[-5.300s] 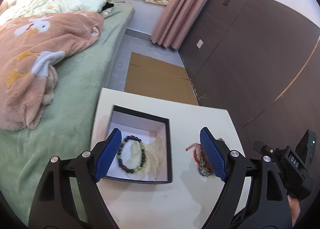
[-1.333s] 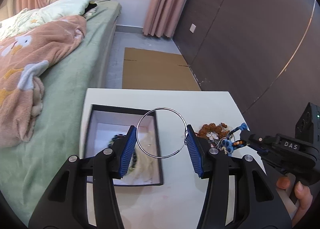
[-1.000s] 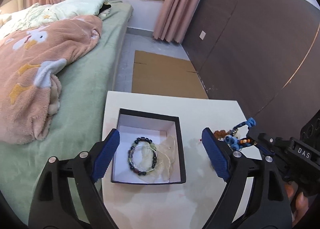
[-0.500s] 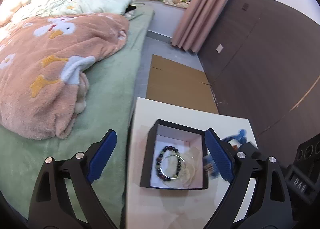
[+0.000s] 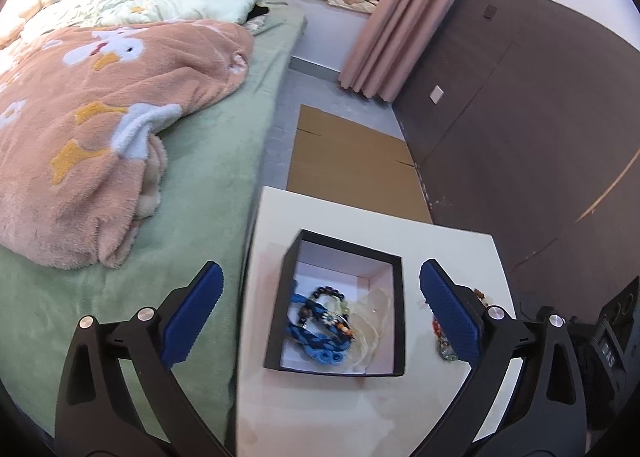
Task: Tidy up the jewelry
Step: 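Carry the blue bracelet into the black box and open the right tool, then move the left tool over the brown rudraksha bead bracelet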
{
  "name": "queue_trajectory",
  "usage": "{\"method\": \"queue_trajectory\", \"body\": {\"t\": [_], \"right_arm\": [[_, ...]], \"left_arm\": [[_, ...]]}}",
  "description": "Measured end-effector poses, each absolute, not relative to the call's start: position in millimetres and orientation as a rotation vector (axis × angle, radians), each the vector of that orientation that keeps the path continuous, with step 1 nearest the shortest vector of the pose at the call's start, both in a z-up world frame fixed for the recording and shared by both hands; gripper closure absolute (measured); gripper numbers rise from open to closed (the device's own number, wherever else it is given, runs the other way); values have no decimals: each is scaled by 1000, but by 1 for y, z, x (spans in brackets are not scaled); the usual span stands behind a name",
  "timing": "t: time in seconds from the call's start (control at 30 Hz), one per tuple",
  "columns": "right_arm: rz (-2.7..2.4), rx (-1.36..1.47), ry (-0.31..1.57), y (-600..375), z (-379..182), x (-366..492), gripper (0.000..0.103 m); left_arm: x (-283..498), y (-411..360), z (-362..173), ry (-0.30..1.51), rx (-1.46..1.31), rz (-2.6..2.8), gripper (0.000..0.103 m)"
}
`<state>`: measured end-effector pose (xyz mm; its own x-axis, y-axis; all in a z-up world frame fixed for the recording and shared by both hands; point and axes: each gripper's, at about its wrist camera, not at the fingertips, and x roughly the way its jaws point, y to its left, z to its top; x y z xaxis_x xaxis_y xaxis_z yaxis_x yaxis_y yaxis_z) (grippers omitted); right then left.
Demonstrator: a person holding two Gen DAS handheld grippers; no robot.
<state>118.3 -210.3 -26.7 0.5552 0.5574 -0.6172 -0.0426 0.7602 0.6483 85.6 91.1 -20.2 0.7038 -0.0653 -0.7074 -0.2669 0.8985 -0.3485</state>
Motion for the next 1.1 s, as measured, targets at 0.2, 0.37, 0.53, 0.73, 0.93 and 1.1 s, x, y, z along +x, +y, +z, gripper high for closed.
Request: {"method": "queue_trajectory", "body": {"t": [0.2,0.37,0.53,0.73,0.93,1.1], "right_arm": [[320,681,979,-240,-40,122,23],[249,705,1009,-266,-50,128,28],[214,747,1041,-286,-59,137,38],[177,745,1052,-296,-62,149,43],[156,736,1065,-301,-64,159,46],[122,723,1099,-303,-69,166,48]], "left_arm": [[89,62,-18,796,-404,69,5],[96,35,-9,802,-351,4,5],[111,8,4,820,-301,-44,5],[134,-20,9,851,-269,-93,5],[145,-27,-13,884,-308,-126,5],[155,-37,-30,915,-322,-158,7]]}}
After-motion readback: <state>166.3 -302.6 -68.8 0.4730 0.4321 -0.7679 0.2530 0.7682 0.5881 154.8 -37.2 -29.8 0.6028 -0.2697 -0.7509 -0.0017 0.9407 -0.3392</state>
